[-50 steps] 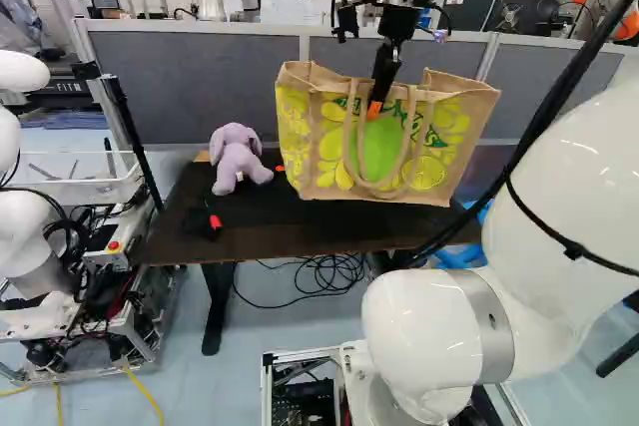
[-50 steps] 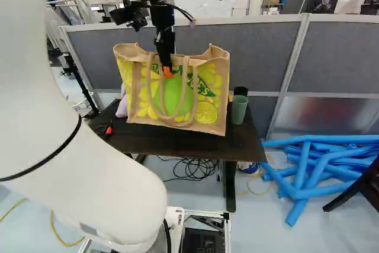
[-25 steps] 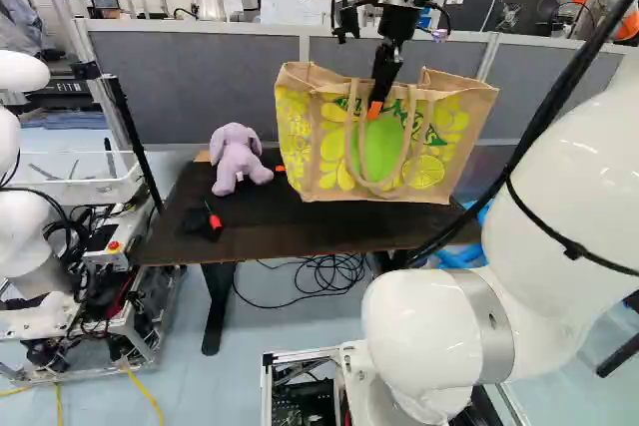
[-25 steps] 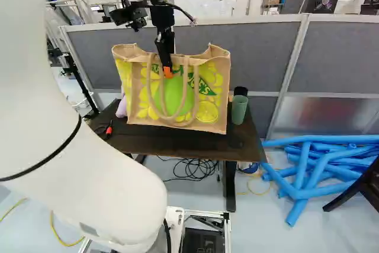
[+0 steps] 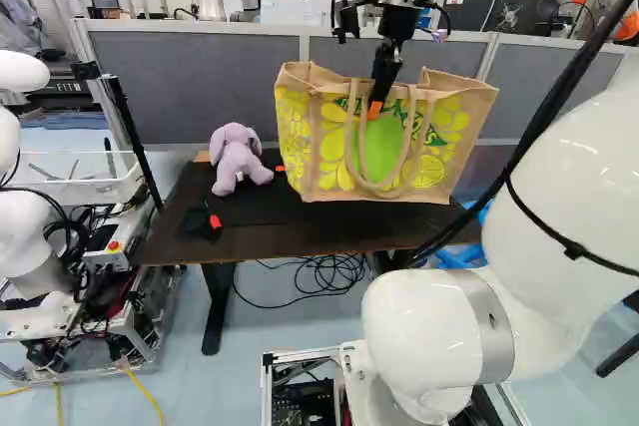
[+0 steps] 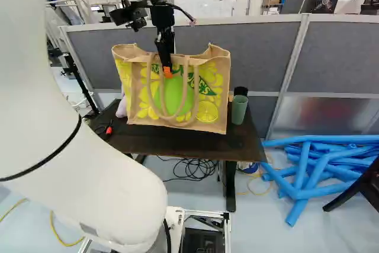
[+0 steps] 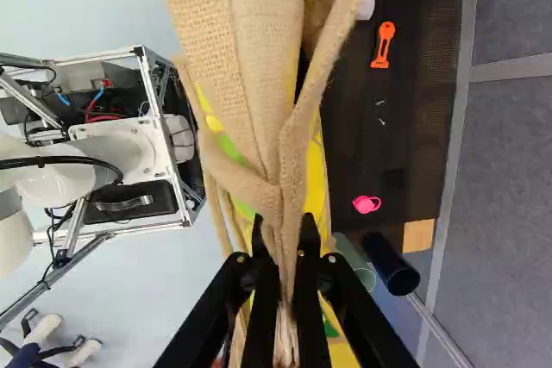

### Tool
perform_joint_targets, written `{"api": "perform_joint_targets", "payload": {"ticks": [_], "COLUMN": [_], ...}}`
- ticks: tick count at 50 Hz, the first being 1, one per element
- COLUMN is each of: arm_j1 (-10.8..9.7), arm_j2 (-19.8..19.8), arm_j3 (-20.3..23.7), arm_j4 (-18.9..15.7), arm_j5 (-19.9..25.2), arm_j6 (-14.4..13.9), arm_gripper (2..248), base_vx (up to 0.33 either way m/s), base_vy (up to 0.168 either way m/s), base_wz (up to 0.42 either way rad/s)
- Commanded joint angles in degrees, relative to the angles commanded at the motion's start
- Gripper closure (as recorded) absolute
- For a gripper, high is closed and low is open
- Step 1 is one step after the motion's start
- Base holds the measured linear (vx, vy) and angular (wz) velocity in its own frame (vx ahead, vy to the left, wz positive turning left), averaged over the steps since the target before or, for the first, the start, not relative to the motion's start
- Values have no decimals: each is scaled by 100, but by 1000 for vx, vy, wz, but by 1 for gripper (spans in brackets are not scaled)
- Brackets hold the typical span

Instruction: Pick up the bag on the ground and place it on the table

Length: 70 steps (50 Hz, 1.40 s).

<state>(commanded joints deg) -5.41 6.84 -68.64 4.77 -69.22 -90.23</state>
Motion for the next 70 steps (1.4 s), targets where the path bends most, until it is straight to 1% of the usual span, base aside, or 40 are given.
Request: {"api": "perform_joint_targets", "payload": {"ticks": [54, 70], "arm_j1": [0, 2], "arm_j2": [0, -147], "arm_j3": [0, 38], "arm_j4": [0, 0], "arm_j5": [0, 0], "arm_j6": [0, 0], "arm_gripper": [228, 228], "base_vx": [0, 0], "base_vy": [0, 0], "base_wz": [0, 0]}}
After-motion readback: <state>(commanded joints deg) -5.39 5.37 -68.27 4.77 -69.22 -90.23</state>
